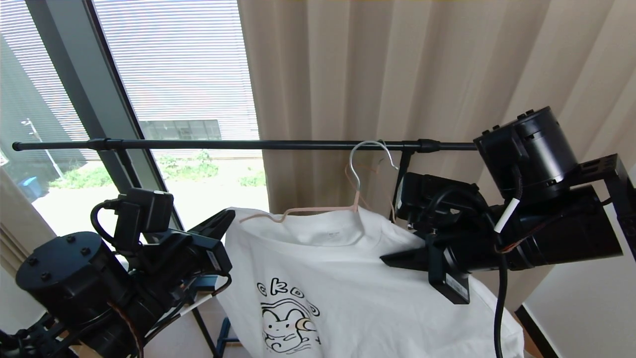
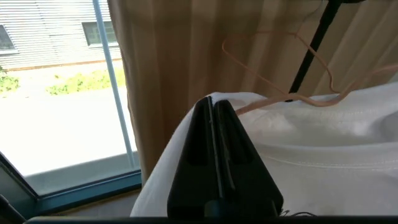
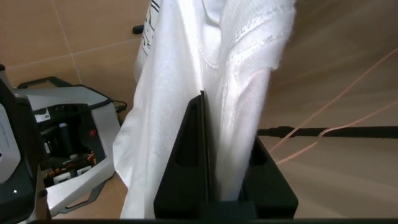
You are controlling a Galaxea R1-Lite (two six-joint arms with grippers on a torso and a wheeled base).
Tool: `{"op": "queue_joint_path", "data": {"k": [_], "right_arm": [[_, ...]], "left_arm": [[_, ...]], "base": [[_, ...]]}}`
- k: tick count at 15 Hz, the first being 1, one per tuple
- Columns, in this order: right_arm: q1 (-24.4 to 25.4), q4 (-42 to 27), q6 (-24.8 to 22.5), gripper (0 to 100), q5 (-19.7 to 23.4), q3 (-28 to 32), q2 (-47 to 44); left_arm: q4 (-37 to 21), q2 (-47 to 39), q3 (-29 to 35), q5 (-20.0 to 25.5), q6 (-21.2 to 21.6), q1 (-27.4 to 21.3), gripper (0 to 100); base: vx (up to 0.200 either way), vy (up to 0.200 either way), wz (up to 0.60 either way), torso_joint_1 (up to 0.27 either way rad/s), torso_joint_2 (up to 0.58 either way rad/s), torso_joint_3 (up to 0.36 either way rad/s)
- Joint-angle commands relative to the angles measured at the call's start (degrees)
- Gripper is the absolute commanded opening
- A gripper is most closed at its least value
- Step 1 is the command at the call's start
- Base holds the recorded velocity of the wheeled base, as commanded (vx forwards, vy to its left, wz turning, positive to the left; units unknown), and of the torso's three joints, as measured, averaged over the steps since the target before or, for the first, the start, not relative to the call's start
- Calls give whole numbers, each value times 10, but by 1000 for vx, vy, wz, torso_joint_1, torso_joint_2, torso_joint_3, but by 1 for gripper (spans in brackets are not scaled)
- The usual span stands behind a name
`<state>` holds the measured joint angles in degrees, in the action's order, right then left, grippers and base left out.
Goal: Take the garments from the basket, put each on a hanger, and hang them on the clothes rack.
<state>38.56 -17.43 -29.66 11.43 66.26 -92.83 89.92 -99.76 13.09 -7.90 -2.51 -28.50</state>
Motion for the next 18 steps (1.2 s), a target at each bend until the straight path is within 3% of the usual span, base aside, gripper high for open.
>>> {"op": "queue_joint_path", "data": {"k": [1, 6, 11, 12, 15, 18], "right_arm": [[1, 6, 5, 0, 14, -9, -2], [7, 126, 48, 0, 22, -73, -14], [19, 171, 61, 0, 40, -118, -14], [19, 194, 63, 0, 42, -139, -4], [11, 199, 56, 0, 93, -162, 25], [-2, 203, 32, 0, 123, -179, 27]], "left_arm": [[1, 18, -1, 1, 0, -8, 0], [1, 36, -5, -1, 0, -30, 0], [1, 41, -6, -3, 1, -45, 0], [1, 42, -3, -5, 23, -45, 0], [-8, 62, 8, -6, 38, -33, 0], [-172, 128, 76, -5, 53, -25, 0]], "base": [[0, 0, 0, 0, 0, 0], [0, 0, 0, 0, 0, 0], [0, 0, 0, 0, 0, 0], [0, 0, 0, 0, 0, 0], [0, 0, 0, 0, 0, 0], [0, 0, 0, 0, 0, 0]]}}
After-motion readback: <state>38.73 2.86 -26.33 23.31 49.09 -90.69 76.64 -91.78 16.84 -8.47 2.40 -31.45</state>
